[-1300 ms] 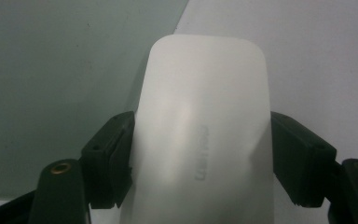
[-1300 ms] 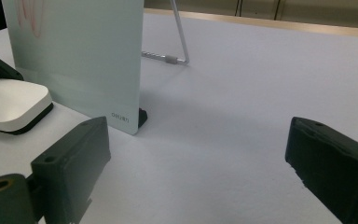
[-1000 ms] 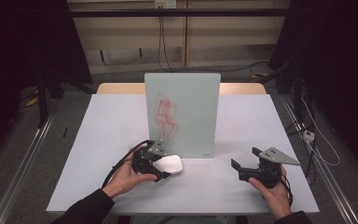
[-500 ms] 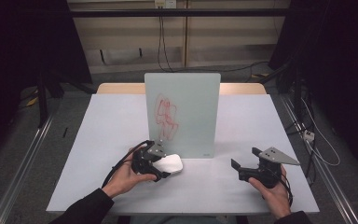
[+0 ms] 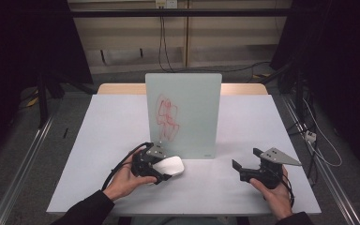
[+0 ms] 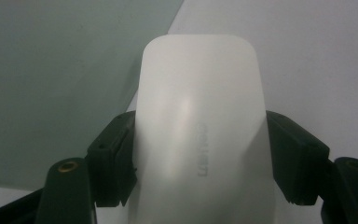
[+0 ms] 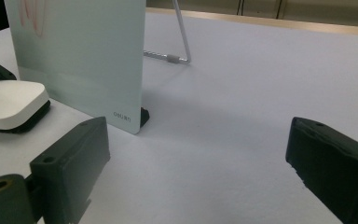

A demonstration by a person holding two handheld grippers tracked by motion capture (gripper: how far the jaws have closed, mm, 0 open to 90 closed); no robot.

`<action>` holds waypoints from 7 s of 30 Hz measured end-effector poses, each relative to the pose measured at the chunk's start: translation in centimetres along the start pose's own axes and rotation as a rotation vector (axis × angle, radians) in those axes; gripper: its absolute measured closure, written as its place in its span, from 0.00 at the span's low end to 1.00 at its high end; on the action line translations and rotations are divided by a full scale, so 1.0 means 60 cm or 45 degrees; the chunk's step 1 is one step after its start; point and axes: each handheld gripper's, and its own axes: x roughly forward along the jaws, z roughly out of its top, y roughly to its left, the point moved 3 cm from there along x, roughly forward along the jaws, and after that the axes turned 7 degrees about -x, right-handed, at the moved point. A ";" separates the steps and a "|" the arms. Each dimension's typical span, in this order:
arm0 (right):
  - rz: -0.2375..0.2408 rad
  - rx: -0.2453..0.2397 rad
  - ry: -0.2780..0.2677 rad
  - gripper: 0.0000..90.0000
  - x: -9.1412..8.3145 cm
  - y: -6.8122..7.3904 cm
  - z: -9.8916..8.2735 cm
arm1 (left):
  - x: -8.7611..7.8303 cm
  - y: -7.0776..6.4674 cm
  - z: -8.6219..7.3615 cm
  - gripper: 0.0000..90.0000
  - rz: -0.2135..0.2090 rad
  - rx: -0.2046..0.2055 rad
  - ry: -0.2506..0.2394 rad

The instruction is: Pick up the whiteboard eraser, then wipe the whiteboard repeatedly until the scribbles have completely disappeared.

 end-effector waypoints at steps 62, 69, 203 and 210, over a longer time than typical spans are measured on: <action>0.007 0.011 -0.005 0.07 0.002 0.000 0.002 | -0.115 -0.019 0.049 0.34 0.364 0.078 -0.474; 0.009 0.011 -0.006 0.07 0.002 0.000 0.002 | -0.134 -0.014 0.076 0.35 0.427 0.119 -0.518; 0.018 0.005 -0.004 0.07 0.004 0.002 0.003 | -0.166 0.061 0.182 0.35 0.823 0.293 -0.652; 0.017 0.004 -0.005 0.07 0.004 0.002 0.003 | -0.126 0.042 0.160 0.35 0.766 0.332 -0.606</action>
